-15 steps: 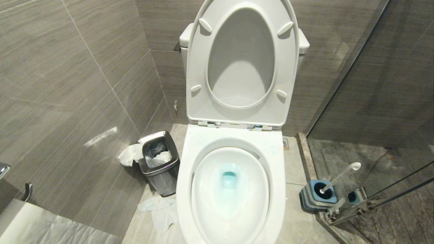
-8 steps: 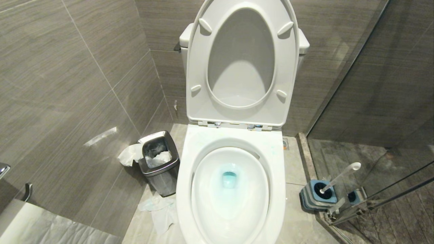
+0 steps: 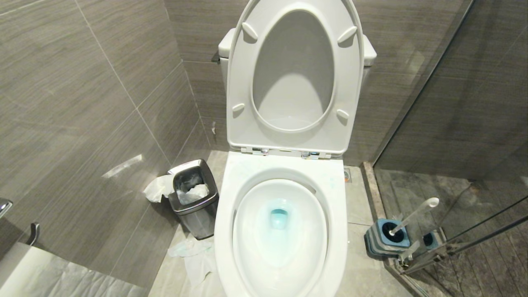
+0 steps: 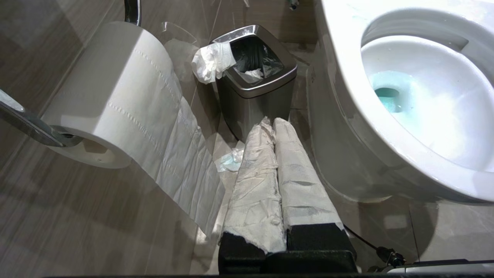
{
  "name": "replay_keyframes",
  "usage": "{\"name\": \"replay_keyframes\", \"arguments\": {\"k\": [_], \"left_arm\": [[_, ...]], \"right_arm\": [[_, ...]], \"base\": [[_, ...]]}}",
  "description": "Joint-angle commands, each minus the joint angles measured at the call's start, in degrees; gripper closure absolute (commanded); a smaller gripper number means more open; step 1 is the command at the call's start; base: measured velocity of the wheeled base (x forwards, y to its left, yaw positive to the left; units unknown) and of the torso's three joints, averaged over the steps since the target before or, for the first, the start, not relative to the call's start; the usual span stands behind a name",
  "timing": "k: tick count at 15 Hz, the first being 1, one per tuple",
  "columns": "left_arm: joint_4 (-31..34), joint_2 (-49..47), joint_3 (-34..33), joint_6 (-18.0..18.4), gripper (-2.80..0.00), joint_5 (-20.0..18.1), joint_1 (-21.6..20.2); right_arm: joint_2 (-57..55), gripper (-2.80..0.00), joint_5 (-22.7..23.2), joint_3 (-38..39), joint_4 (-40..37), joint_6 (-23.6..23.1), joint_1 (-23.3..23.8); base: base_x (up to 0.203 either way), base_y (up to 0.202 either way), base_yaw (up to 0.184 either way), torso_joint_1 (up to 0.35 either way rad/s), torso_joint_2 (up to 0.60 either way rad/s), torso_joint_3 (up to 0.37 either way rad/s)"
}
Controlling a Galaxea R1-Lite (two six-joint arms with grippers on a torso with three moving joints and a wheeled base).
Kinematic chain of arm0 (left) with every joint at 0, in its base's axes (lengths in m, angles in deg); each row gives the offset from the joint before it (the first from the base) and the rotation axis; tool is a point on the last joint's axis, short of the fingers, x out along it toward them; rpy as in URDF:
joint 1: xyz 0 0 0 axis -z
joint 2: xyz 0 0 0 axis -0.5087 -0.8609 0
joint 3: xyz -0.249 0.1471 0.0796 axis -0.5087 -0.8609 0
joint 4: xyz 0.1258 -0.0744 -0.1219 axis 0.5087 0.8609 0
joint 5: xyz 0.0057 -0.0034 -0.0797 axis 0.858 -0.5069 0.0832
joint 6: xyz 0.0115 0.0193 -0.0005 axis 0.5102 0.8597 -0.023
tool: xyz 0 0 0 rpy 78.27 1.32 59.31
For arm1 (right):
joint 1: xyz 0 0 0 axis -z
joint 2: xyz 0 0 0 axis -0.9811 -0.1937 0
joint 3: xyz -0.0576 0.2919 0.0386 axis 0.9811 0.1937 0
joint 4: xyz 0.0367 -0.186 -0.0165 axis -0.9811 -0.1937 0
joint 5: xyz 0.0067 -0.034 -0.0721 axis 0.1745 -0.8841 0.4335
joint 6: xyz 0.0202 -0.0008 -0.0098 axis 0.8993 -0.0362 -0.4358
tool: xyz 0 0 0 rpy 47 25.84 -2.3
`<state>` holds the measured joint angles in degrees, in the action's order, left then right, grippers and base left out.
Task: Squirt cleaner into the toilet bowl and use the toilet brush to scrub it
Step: Flush the toilet
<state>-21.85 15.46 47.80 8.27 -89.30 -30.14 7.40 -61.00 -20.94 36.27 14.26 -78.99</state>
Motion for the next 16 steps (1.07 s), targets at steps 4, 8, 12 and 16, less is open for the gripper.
{"name": "replay_keyframes", "arguments": {"k": [4,8,12,16], "left_arm": [[0.0,-0.1,0.0,0.0,0.0,0.0,0.0],[0.2,-0.1,0.0,0.0,0.0,0.0,0.0],[0.3,-0.1,0.0,1.0,0.0,-0.2,0.0],[0.2,-0.1,0.0,1.3,0.0,-0.3,0.0]], "right_arm": [[-0.1,0.0,0.0,0.0,0.0,0.0,0.0],[-0.1,0.0,0.0,0.0,0.0,0.0,0.0],[-0.1,0.0,0.0,0.0,0.0,0.0,0.0],[-0.1,0.0,0.0,0.0,0.0,0.1,0.0]], "base": [[0.0,0.0,0.0,0.0,0.0,0.0],[0.0,0.0,0.0,0.0,0.0,0.0],[0.0,0.0,0.0,0.0,0.0,0.0],[0.0,0.0,0.0,0.0,0.0,0.0]]}}
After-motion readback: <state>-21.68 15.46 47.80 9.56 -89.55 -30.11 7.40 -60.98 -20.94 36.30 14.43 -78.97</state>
